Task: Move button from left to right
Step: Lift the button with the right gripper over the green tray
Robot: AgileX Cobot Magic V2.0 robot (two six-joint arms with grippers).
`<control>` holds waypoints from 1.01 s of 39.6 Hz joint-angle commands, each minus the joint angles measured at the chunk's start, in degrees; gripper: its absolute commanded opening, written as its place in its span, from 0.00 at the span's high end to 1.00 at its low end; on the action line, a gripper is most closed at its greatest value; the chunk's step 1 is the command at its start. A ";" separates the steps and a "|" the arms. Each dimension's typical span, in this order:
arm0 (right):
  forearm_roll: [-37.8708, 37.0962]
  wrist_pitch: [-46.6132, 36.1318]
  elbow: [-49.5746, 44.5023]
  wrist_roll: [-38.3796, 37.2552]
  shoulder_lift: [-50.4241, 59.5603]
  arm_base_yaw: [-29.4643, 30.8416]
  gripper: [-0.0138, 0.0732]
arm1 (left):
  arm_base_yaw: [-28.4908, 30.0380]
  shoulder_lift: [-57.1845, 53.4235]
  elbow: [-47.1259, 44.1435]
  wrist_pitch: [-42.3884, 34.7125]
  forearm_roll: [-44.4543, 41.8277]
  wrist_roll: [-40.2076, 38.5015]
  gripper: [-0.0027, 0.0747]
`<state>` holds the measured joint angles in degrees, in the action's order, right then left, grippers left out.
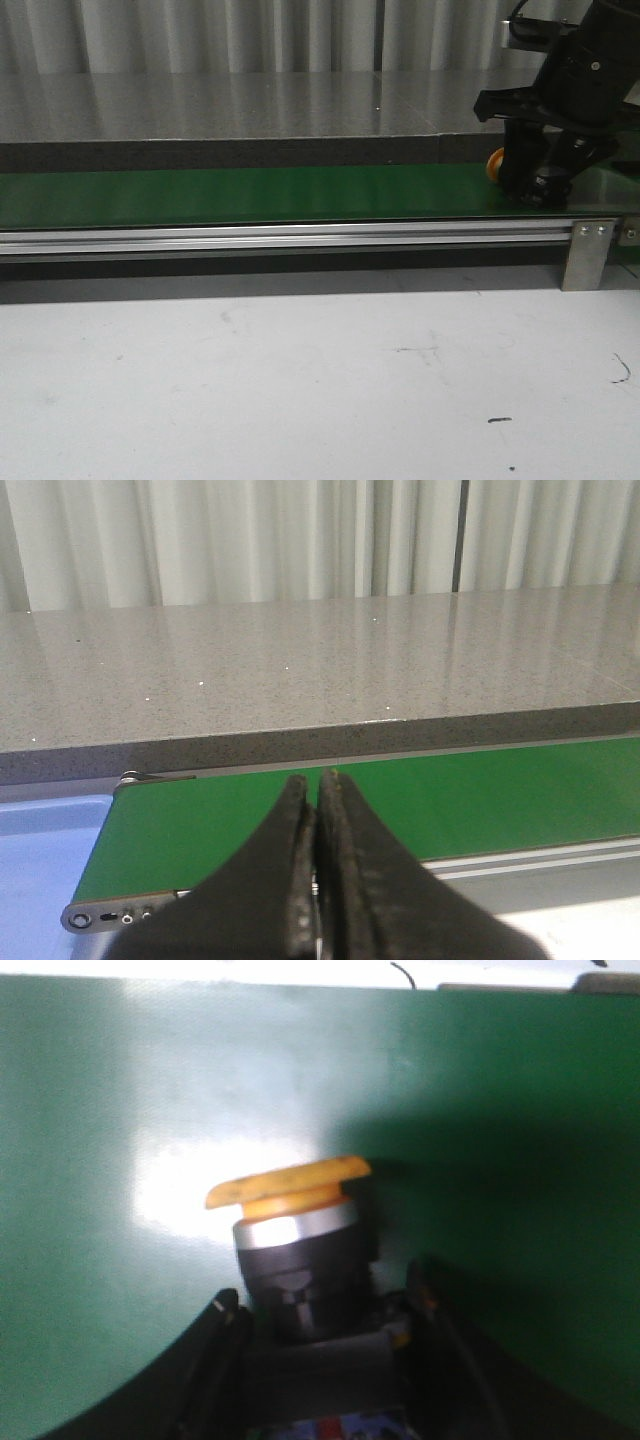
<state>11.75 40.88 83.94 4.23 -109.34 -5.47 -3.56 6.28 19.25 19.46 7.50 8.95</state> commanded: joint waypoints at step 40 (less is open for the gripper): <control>-4.56 -4.13 1.69 0.32 0.76 27.66 0.61 | -0.40 0.51 1.34 -4.78 0.81 -0.53 0.99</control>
<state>7.68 40.46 83.94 4.23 -109.47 21.60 -3.56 6.28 19.25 19.46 7.50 8.95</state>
